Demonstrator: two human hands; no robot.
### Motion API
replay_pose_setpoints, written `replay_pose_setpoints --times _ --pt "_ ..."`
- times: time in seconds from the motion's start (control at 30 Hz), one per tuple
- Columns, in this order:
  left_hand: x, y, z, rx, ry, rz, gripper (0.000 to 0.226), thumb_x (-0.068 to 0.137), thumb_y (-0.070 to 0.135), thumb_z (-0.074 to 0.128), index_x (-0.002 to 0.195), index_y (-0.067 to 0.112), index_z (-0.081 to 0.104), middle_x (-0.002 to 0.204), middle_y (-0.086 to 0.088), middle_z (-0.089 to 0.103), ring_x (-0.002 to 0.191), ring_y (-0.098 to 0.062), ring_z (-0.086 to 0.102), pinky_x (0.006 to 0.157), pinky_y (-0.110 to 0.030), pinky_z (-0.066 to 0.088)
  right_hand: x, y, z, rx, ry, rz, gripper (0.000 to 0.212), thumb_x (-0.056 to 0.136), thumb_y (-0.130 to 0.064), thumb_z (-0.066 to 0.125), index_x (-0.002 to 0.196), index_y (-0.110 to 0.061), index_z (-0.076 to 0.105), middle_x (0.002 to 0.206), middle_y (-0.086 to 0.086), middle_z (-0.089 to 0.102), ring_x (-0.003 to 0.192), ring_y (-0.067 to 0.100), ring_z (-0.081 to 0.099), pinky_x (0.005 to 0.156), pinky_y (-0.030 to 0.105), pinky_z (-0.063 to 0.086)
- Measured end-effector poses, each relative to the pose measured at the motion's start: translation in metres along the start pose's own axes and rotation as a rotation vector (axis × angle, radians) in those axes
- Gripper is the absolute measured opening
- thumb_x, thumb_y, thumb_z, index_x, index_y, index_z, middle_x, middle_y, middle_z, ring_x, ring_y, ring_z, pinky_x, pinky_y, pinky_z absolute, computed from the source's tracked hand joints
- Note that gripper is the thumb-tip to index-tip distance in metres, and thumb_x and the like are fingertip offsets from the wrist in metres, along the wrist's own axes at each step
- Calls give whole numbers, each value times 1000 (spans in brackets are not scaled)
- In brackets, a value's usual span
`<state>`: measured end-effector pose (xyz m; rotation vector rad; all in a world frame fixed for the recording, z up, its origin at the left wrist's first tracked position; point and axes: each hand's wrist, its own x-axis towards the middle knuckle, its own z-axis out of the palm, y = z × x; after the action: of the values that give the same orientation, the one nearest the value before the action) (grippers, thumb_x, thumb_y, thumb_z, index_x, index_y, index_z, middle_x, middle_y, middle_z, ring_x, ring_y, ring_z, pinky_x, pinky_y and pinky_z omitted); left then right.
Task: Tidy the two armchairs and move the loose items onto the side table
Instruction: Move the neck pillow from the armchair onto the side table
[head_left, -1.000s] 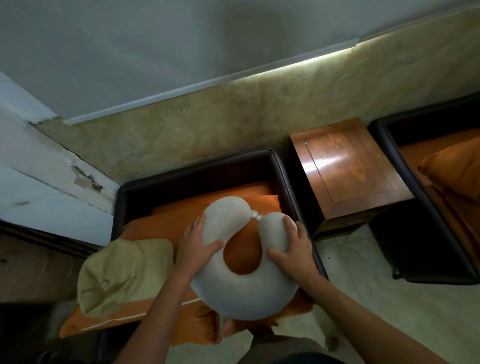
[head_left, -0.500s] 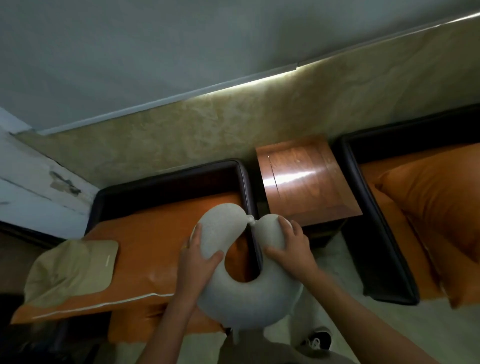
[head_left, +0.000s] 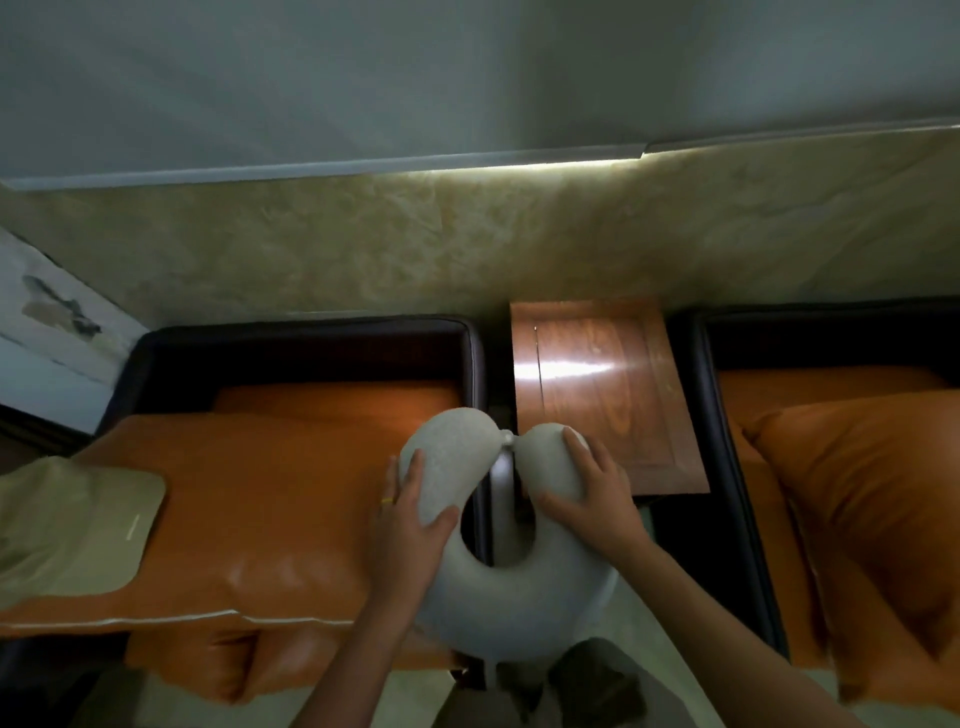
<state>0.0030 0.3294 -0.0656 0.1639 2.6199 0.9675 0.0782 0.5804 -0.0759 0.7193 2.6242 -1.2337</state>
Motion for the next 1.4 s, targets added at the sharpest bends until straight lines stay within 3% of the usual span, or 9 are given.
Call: replay_pose_setpoints --times 0.3,0.37,0.5,0.63,0.77,0.9,1.13,1.27,1.4 --pt "86 47 74 8 19 -9 88 89 54 62 156 46 6 167 6 0 139 -31 36 106 -39 41 101 59 -46 -8 -45 -48 95 82 -60 69 151 -57 3 161 -15 1 144 24 24 106 46 43" --pt "114 58 94 12 30 -43 88 88 52 64 156 45 9 167 4 3 141 -33 34 107 -42 39 136 74 -60 2 -62 -53 96 83 -56 71 152 -54 6 162 -12 5 143 23 26 106 40 40" --pt "167 78 135 -16 36 -96 88 88 50 66 156 43 11 167 0 6 147 -34 26 112 -47 34 208 98 -88 -105 -53 -100 94 78 -66 64 154 -49 12 164 -8 10 144 25 25 112 49 36" --pt "228 97 169 -62 93 -120 88 80 50 62 156 36 21 167 -3 11 149 -31 24 115 -44 30 281 110 -105 -168 -43 -58 90 80 -54 71 153 -49 18 165 -7 11 147 30 18 114 47 29" --pt "280 107 210 -86 155 -103 83 87 37 70 157 31 25 167 -5 14 144 -34 32 111 -46 36 347 127 -116 -151 -69 -49 90 77 -50 68 154 -48 21 165 -7 11 148 28 16 116 45 24" --pt "310 115 240 -56 157 -180 83 91 43 64 158 40 14 168 5 4 146 -34 27 110 -47 36 388 145 -115 -134 -108 -43 89 78 -51 66 154 -48 20 165 -8 9 148 28 13 118 46 22" --pt "311 123 233 0 24 -170 87 90 58 58 156 48 1 167 7 -9 153 -31 5 117 -54 27 366 158 -124 -122 -14 -16 85 90 -51 64 157 -41 14 167 -6 0 153 24 0 122 52 18" --pt "288 111 225 244 60 86 85 84 71 47 157 42 13 168 4 -3 155 -28 -4 116 -66 22 315 163 -115 -145 -31 48 92 88 -53 66 158 -43 7 165 -10 -14 153 21 -12 122 52 13" --pt "278 109 240 171 -61 66 87 84 75 46 156 46 8 163 13 -25 152 -23 -22 116 -64 23 285 165 -96 -39 -79 76 88 93 -51 61 157 -46 1 161 -19 -27 151 15 -22 120 49 11"
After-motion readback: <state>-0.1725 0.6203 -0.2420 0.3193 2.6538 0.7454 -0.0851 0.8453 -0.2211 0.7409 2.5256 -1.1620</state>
